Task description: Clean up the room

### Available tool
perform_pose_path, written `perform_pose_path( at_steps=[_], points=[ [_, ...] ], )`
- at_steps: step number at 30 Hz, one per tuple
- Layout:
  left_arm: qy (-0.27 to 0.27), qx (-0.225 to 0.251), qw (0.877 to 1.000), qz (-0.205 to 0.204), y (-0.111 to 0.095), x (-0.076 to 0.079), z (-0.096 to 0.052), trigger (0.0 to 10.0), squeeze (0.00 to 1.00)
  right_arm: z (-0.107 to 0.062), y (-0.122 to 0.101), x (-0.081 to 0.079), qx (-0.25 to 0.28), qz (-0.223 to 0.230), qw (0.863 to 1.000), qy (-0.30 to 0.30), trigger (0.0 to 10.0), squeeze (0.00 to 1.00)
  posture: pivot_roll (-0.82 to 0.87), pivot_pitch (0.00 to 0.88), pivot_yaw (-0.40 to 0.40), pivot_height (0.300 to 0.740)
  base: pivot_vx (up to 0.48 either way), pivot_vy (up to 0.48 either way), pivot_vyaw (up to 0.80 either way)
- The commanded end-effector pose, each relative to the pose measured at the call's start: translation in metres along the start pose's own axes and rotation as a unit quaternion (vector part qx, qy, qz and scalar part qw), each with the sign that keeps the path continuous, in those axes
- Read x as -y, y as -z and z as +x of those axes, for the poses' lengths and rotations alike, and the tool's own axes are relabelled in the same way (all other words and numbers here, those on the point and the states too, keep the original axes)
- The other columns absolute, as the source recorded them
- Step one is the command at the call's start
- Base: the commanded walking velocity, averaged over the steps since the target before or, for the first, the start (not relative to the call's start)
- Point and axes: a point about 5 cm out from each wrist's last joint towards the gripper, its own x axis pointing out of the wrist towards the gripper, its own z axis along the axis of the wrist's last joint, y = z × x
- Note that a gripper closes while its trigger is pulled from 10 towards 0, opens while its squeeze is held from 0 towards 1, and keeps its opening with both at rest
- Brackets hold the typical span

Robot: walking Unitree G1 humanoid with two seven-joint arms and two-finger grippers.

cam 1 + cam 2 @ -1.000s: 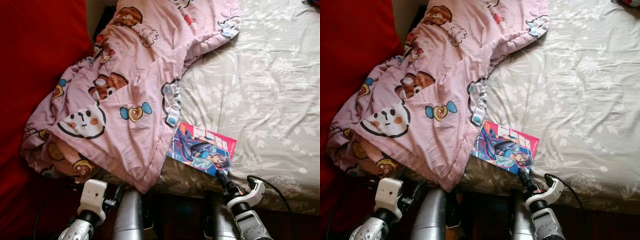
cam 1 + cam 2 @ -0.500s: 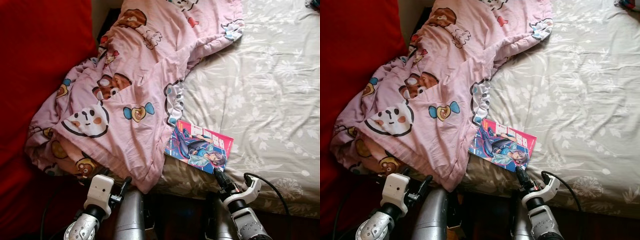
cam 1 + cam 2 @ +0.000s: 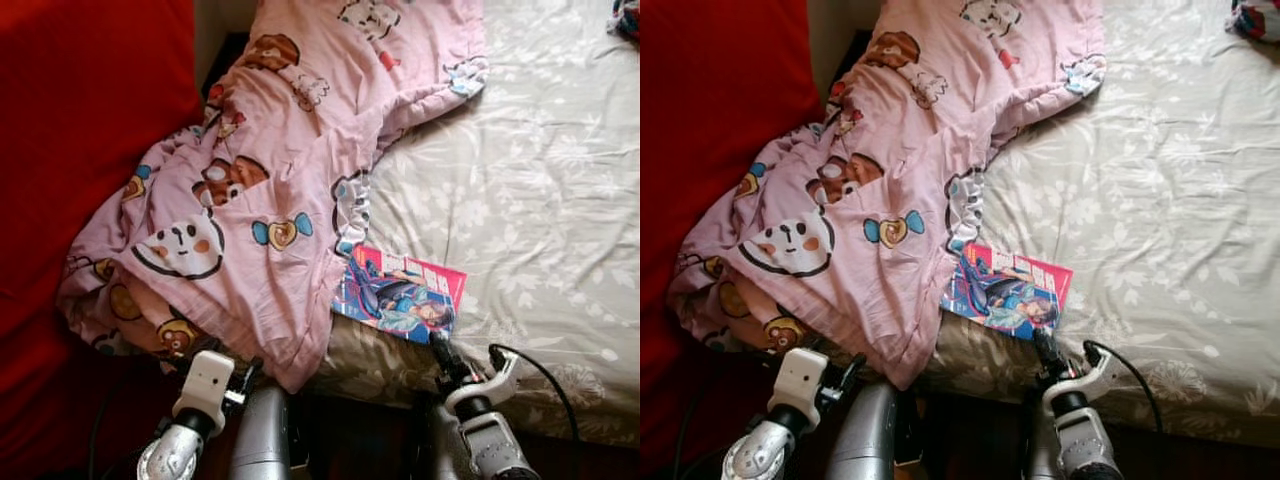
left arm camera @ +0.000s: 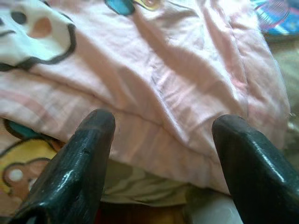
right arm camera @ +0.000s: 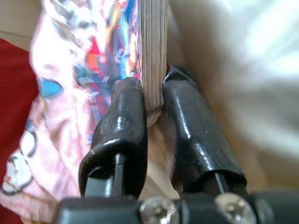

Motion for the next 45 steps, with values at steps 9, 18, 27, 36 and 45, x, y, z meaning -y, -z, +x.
perform_pose_path(
  at_steps=[9, 18, 27, 36, 45],
  points=[
    [-0.035, -0.006, 0.999, -0.018, 0.005, -0.003, 0.011, 10.0, 0.0, 0.004, -0.02, -0.012, 0.081, -0.093, 0.992, 0.03, 0.0, 0.0, -0.03, 0.055, 0.066, 0.607, 0.0, 0.0, 0.0],
    [-0.099, -0.025, 0.985, -0.139, 0.009, -0.011, 0.031, 10.0, 0.0, 0.002, -0.026, -0.012, 0.039, -0.267, 0.961, 0.066, 10.0, 0.0, -0.09, 0.0, 0.061, 0.607, 0.0, 0.0, 0.0],
    [-0.114, -0.065, 0.975, -0.178, 0.026, -0.013, 0.031, 10.0, 0.0, 0.0, -0.028, -0.008, 0.017, -0.348, 0.933, 0.089, 10.0, 0.0, -0.11, 0.0, 0.067, 0.607, 0.0, 0.0, 0.0],
    [-0.122, -0.109, 0.969, -0.184, 0.049, -0.009, 0.017, 10.0, 0.0, -0.001, -0.036, -0.001, 0.008, -0.375, 0.921, 0.107, 10.0, 0.0, -0.08, 0.0, 0.044, 0.63, 0.0, 0.0, 0.0],
    [-0.136, -0.171, 0.955, -0.199, 0.079, -0.002, -0.011, 10.0, 0.0, -0.008, -0.036, 0.009, -0.007, -0.378, 0.918, 0.122, 10.0, 0.0, -0.05, 0.0, -0.003, 0.69, 0.0, 0.0, 0.0]
  ],
)
